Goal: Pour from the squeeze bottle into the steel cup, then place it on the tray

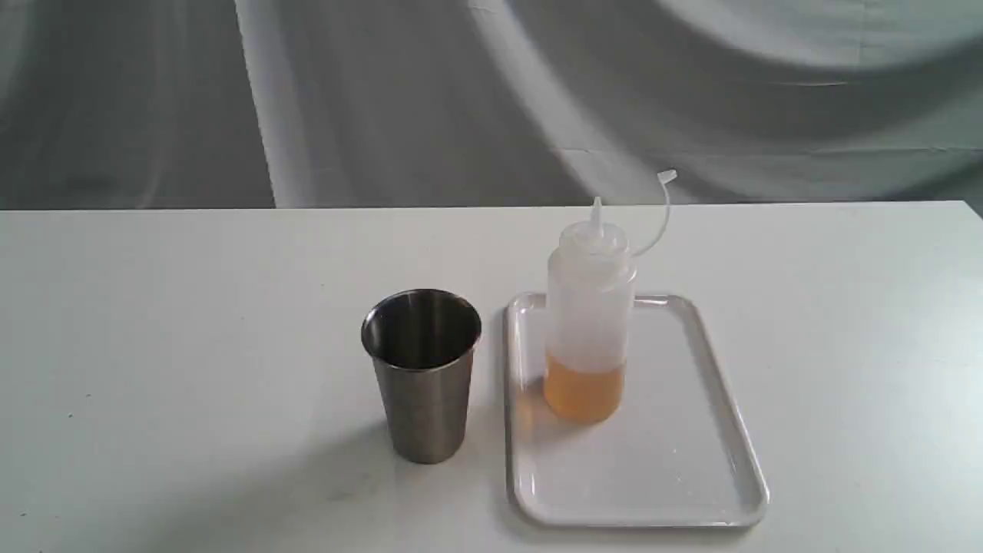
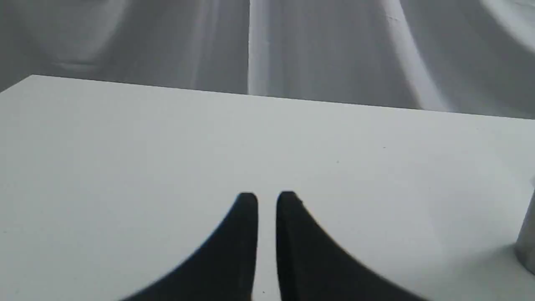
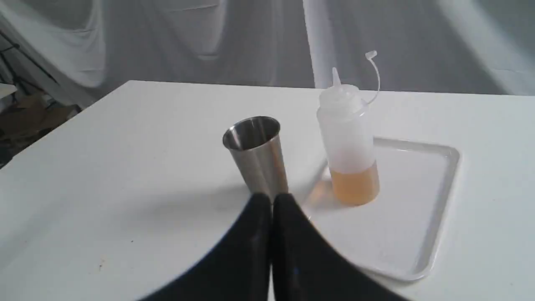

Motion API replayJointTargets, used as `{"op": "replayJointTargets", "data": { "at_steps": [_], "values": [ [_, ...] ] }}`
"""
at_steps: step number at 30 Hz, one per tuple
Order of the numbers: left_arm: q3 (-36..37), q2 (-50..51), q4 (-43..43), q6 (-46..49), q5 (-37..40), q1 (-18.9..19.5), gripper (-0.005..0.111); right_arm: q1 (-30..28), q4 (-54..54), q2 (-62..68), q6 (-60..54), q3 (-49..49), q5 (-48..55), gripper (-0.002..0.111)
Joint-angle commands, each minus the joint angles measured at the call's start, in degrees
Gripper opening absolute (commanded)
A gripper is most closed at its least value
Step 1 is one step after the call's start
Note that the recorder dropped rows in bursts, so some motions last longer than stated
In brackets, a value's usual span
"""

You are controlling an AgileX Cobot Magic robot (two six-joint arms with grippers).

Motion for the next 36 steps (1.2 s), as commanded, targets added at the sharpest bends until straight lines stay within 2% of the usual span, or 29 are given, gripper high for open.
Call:
{"op": "replayJointTargets", "data": {
  "at_steps": [1,7,13,17,20,22,26,36],
  "values": [
    [0.25,0.16,-0.23,-0.13,0.07,-0.26,0.008,0.03,0.00,-0.31,-0.44,0.07,-0.68,0.000],
    [0.25,0.16,-0.23,-0.13,0.07,-0.26,0.008,0.03,-4.51,-0.31,-1.26,0.07,-5.62,0.000],
    [0.25,0.16,-0.23,-0.13,0.07,-0.26,0.008,-0.27,-6.99,-0.31,-18.58,5.12,-29.25,0.000],
    [0.25,0.16,-0.23,-0.13,0.07,-0.26,0.008,-7.13,-4.73,-0.31,-21.18,14.80,-46.99,0.000],
    [0.25,0.16,-0.23,-0.13,0.07,-0.26,0.008,-14.24,3.43,-0.31,-18.95,22.71,-57.73,0.000],
    [0.25,0.16,-0.23,-0.13,0.07,-0.26,0.008,-18.50,7.29,-0.31,-16.25,26.30,-59.52,0.000],
    [0.25,0.16,-0.23,-0.13,0.07,-0.26,0.008,-22.56,7.46,-0.31,-15.71,30.55,-59.52,0.000],
    [0.25,0.16,-0.23,-0.13,0.07,-0.26,0.008,-23.44,-4.63,-0.31,-16.77,37.17,-58.50,0.000]
  ]
}}
